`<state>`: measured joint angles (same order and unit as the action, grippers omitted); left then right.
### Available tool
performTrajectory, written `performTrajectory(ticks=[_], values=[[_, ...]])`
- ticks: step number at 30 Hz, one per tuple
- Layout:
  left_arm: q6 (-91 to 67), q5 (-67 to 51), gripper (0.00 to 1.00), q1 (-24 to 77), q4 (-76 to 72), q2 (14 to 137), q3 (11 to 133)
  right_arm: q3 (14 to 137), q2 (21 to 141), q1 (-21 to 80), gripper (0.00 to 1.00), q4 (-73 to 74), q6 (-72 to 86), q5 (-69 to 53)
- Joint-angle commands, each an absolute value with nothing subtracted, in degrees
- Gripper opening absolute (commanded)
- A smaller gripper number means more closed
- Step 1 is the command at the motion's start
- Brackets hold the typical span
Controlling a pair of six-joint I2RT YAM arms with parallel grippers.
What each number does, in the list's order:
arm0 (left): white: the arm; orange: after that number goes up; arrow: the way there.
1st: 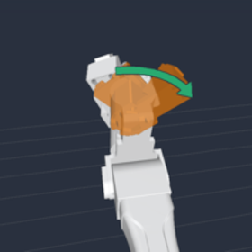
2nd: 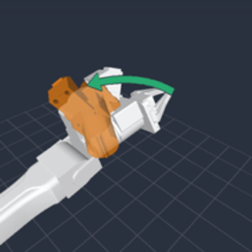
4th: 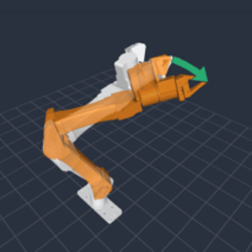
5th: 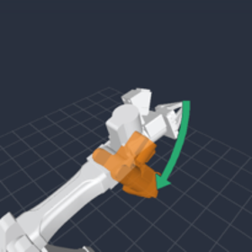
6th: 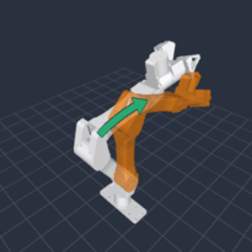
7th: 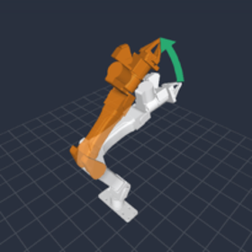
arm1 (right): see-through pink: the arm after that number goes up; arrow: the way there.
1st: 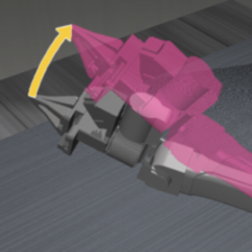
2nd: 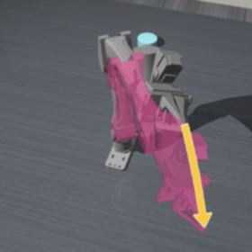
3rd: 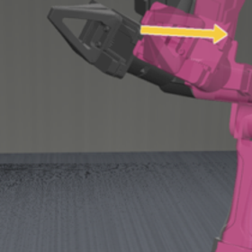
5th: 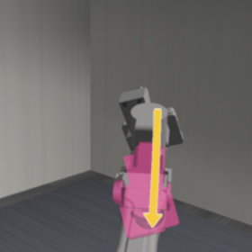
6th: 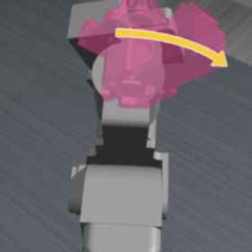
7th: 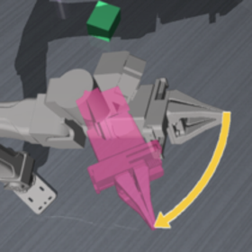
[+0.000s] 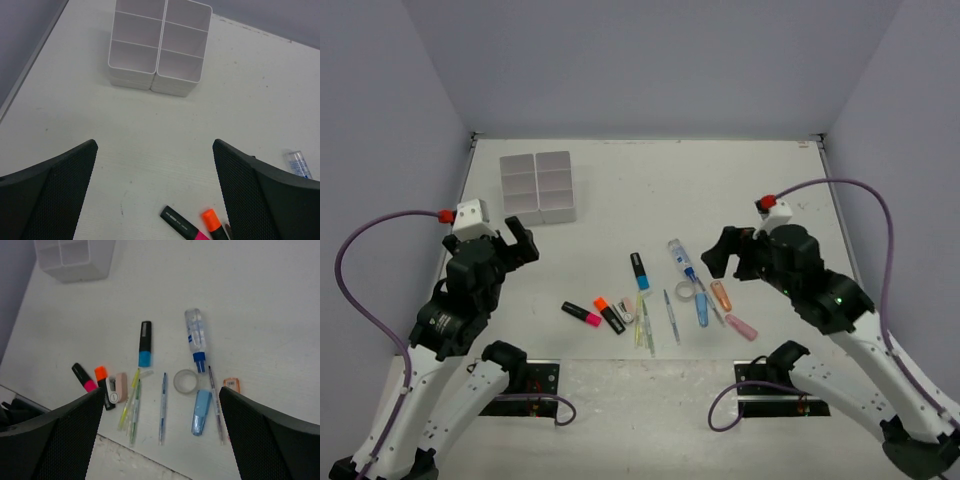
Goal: Sort the stationery into containers
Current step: Pick up the pen from the center of the board.
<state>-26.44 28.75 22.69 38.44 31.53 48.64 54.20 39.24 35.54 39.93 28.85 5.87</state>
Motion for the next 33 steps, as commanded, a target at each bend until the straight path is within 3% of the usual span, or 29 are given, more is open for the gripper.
performTrajectory(ticks=[1,6,8,17,33], values=[[-26.72,28.74,1.00,23.12,36.30,31.94,47.81,52.51,50.98,47.10,0.94,41.23,36.76,13.93],[-26.55,28.25,1.00,23.54,35.97,31.55,47.56,51.62,62.76,53.18,0.47,38.92,40.11,15.07],[-26.46,28.26,1.00,23.77,35.95,31.63,47.55,51.86,66.34,55.58,0.39,38.13,41.45,15.30],[-26.54,28.48,1.00,24.86,36.04,31.21,47.55,52.82,81.51,59.23,0.35,34.48,43.27,13.77],[-26.54,28.55,1.00,26.12,36.12,31.41,47.55,53.30,92.48,59.22,0.26,31.61,42.33,11.81]])
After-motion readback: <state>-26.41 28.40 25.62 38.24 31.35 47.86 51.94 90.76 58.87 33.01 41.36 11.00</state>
